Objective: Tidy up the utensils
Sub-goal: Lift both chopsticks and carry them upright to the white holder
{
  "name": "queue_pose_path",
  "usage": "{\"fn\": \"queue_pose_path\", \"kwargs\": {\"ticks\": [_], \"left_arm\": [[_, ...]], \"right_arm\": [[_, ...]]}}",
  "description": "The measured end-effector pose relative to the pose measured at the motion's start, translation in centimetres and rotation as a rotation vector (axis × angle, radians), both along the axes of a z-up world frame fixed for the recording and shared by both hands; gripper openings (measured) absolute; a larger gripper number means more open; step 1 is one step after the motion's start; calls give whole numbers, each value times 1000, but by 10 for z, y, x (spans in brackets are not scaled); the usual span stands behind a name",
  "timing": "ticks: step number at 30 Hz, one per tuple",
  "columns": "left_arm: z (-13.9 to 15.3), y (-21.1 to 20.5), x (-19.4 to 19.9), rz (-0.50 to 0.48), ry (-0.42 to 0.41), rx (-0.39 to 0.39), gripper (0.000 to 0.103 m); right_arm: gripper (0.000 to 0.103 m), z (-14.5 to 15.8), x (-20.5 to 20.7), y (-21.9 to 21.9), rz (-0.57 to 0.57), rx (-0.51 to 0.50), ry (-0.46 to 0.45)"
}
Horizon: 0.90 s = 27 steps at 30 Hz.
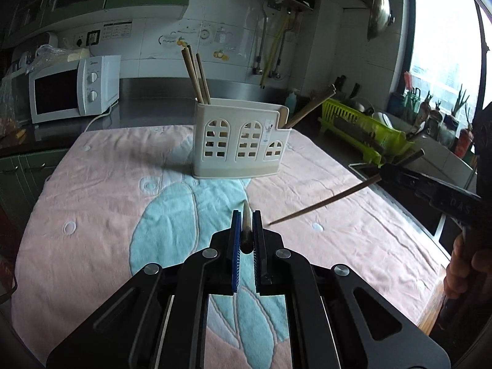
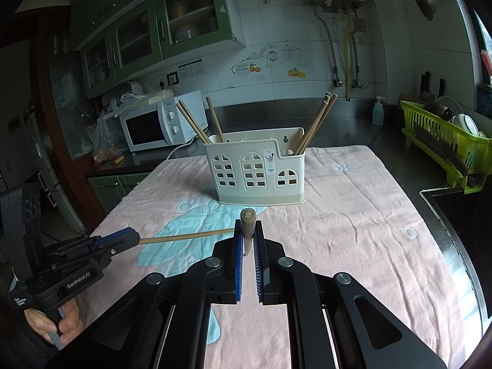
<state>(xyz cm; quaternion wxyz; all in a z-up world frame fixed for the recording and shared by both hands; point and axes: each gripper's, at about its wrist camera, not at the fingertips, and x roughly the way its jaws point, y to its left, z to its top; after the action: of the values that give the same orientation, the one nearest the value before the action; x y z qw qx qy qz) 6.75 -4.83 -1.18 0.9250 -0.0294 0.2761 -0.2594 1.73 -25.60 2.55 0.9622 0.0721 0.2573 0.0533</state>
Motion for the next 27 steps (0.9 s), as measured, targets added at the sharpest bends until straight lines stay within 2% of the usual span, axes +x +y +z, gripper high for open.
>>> {"fn": "queue_pose_path", "kwargs": {"ticks": [11,18,22,27], "left_arm": [[9,-10,32,20,-33,-72,5],[10,-20,48,13,-21,-66,5],[34,-17,57,8,-44,-94,5],[68,-22,71,-12,-84,-79,5]], "right_arm": [[7,8,19,-1,6,-1,-14],[7,13,26,-1,15,-12,-19],[7,30,33,-5,41,-26,-35],[7,64,47,-19,60,-30,-56]]}}
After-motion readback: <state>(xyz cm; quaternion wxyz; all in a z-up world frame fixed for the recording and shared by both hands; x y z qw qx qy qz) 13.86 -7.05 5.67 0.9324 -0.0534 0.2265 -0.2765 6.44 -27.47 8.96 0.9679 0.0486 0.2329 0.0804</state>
